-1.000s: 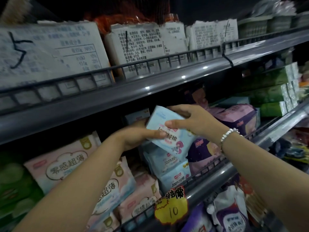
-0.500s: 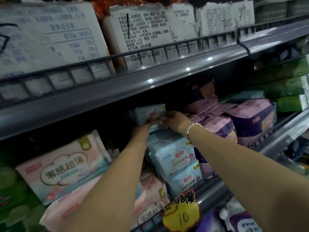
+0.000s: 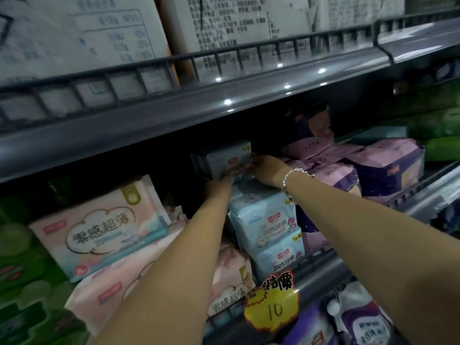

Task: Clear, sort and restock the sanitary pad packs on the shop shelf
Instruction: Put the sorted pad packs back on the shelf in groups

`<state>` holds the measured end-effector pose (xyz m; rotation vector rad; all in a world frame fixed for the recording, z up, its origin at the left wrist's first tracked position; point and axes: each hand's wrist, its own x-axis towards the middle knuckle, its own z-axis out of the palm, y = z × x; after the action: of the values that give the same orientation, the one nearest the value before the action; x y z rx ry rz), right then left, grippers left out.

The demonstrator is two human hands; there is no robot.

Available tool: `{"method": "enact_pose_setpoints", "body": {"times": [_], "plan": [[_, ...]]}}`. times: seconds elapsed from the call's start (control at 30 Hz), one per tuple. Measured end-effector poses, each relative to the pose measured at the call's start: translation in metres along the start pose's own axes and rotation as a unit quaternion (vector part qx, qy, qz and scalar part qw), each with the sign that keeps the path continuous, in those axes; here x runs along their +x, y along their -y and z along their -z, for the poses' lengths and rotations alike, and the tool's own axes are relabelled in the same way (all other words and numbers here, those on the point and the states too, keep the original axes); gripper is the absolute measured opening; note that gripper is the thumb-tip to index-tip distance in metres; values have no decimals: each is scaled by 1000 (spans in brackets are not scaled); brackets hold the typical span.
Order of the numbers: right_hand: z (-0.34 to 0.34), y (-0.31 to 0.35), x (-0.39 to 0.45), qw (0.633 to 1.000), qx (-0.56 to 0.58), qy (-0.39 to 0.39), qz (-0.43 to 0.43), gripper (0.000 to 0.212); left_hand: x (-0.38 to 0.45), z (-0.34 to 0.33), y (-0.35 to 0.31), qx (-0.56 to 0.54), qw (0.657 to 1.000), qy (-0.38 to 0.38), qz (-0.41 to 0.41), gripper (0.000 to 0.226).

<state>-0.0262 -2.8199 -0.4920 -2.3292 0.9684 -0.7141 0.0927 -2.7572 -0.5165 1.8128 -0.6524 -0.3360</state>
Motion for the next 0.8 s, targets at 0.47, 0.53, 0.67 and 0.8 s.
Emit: {"method": "enact_pose_setpoints", "body": {"times": [0.47, 0.53, 0.67, 0.8], "plan": [[-22, 29, -180, 975, -18, -183, 123, 48, -211, 92, -1, 75, 979, 25, -187, 54], [-36, 38, -218, 967, -44, -199, 152, 44, -241, 115, 22, 86, 973, 36, -211, 54], [-73, 61, -295, 945, -75, -236, 215, 39, -294, 168, 79, 148, 951, 47, -266, 54], [-112, 85, -352, 934, -96, -227, 260, 42, -337, 214, 136, 244, 931, 45, -270, 56]]}}
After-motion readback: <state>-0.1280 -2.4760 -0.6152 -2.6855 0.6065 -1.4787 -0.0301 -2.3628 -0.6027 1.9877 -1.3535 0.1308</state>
